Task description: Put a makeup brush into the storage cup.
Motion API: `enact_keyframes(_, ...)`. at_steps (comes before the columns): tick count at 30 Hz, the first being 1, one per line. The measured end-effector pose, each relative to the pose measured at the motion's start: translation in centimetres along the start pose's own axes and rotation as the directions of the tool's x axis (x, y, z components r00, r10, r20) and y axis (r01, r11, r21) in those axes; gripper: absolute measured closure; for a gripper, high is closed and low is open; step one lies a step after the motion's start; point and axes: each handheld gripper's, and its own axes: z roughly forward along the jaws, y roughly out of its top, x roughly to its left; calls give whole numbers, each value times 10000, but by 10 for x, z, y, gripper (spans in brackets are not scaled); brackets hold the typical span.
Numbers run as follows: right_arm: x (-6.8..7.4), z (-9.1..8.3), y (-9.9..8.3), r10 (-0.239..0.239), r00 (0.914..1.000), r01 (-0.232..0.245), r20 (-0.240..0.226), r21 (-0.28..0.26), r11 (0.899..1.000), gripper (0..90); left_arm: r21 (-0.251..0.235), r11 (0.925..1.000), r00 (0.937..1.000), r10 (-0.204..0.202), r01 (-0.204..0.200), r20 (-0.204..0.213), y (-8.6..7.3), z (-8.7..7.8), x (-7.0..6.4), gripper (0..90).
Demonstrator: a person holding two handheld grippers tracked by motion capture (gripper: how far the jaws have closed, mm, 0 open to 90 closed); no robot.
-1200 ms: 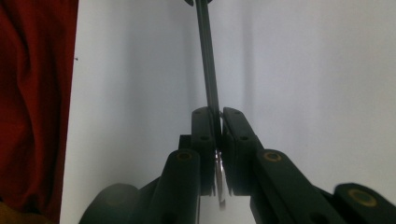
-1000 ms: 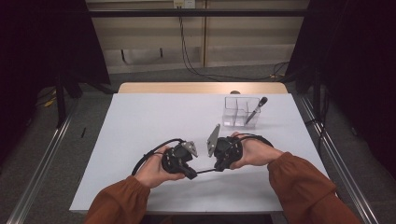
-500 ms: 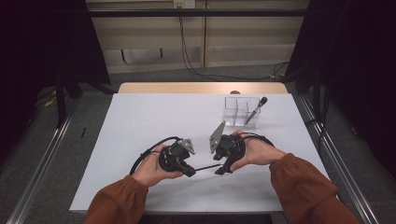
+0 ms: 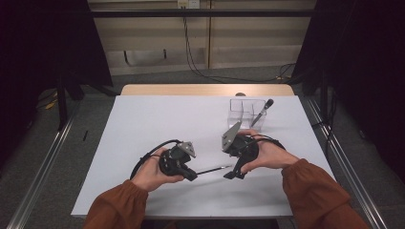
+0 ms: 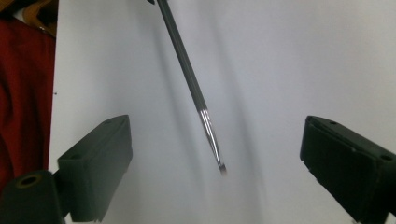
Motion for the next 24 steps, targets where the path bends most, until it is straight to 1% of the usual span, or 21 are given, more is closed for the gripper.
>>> enact_keyframes(1, 0, -2, -2, 65, 10000, -65, 64, -63, 10000, 79, -85, 9999, 10000, -90, 90, -16, -1, -1, 0, 855)
enact_keyframes(2, 0, -3, -4, 88, 9999, -86, 133, -142, 9999, 68, -75, 10000, 10000, -63, 63, -48, -2, -1, 0, 855)
enact_keyframes(3, -1, -4, -6, 134, 9998, -131, 126, -215, 9997, 60, -8, 10000, 9999, 47, -47, -163, -2, -2, 1, 855)
enact_keyframes(4, -1, -6, -8, 191, 9998, -188, 115, -303, 9994, 59, -118, 9999, 9995, -40, 36, -305, -3, -3, 0, 855)
enact_keyframes(5, -2, -6, -10, 218, 9996, -211, 176, -408, 9989, 46, -146, 9999, 9997, -21, 17, -260, -4, -3, 0, 855)
enact_keyframes(7, -2, -7, -14, 284, 9995, -277, 139, -491, 9984, 44, -198, 9998, 9995, -30, 24, -307, -6, -4, 0, 855)
enact_keyframes(11, -3, -9, -21, 481, 9984, -460, 297, -679, 9966, 43, -263, 9995, 9995, -184, 178, -252, -11, -5, 1, 855)
enact_keyframes(14, -2, -11, -26, 689, 9971, -658, 330, -864, 9941, 41, -395, 9989, 9995, -272, 266, -166, -15, -7, 2, 855)
enact_keyframes(16, -3, -13, -29, 874, 9956, -836, 342, -1014, 9913, 41, -431, 9986, 9993, -309, 299, -218, -18, -9, 2, 855)
enact_keyframes(19, -4, -14, -34, 1145, 9924, -1086, 441, -1180, 9871, 42, -512, 9978, 9986, -429, 413, -293, -23, -11, 2, 855)
enact_keyframes(21, -2, -14, -37, 1301, 9903, -1235, 480, -1225, 9848, 43, -508, 9971, 9974, -588, 567, -407, -28, -12, 3, 855)
enact_keyframes(24, 1, -14, -41, 1433, 9883, -1354, 528, -1305, 9822, 44, -745, 9942, 9961, -801, 772, -371, -36, -14, 5, 855)
